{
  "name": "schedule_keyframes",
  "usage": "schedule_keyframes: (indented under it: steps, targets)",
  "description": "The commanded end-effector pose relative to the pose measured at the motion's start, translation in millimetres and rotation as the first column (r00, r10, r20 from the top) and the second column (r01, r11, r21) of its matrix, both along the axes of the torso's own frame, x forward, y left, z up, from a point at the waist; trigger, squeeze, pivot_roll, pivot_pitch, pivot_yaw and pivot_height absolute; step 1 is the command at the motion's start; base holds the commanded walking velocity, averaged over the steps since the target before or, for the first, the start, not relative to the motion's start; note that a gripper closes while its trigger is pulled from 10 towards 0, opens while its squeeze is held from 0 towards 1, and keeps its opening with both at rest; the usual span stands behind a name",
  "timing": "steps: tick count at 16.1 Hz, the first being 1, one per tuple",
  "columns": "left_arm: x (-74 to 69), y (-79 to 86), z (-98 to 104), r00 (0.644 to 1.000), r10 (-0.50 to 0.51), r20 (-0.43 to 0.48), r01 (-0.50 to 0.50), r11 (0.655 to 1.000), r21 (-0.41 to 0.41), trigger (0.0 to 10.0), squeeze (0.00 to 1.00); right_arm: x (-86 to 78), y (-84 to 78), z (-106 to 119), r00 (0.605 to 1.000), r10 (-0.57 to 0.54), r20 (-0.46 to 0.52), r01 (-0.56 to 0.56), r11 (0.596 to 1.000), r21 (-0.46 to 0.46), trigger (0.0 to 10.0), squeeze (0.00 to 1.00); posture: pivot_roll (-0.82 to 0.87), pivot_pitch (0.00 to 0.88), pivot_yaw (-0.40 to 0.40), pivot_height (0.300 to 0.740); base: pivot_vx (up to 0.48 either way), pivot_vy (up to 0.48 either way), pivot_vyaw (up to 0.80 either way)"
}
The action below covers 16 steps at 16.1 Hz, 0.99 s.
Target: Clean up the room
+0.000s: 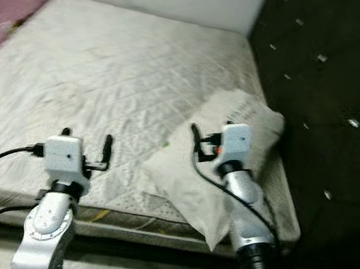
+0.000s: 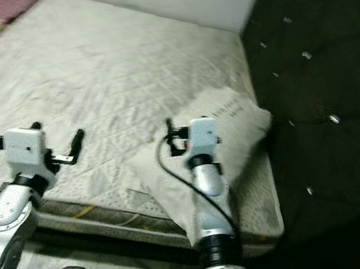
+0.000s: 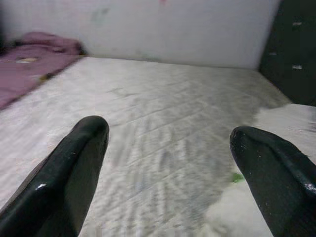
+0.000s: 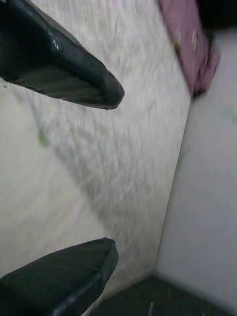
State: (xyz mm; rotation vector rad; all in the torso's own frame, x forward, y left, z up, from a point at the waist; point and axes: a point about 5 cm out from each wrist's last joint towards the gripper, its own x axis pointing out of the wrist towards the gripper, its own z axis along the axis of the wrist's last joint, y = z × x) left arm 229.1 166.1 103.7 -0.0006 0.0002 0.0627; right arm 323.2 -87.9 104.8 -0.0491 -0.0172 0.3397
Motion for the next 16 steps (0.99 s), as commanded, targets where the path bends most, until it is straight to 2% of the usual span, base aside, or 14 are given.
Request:
schedule_keyframes:
  steps: [1,5,9,16]
  targets:
    - [-0.1,-1.1,0.5,1.000,-0.001,-0.004,0.001,1.000,0.000,10.0,0.00,1.4,-4.8,2.9,1.000,-0.005,0.009,0.005,1.000,-0.005,10.0,0.00,-0.02,0.020,-0.053,0.740,0.000,-0.319,0.00]
    - [0.8,-2.6,0.4,1.000,-0.009,-0.001,0.009,1.000,-0.003,10.0,0.00,2.0,-5.3,2.5,1.000,-0.004,0.008,0.005,1.000,-0.009,10.0,0.00,-0.02,0.013,-0.056,0.740,0.000,-0.324,0.00]
    - [1.8,-2.5,1.3,1.000,-0.008,0.002,0.008,1.000,-0.003,10.0,0.00,3.2,-4.7,3.1,1.000,-0.001,0.007,0.001,1.000,-0.012,10.0,0.00,-0.02,0.020,-0.058,0.740,0.000,-0.480,0.00]
    - [1.7,0.7,1.7,1.000,0.013,0.005,-0.013,1.000,-0.011,10.0,0.00,3.0,-4.0,2.4,1.000,-0.002,0.003,0.002,1.000,-0.008,10.0,0.00,-0.02,0.021,-0.056,0.740,0.000,0.000,0.00]
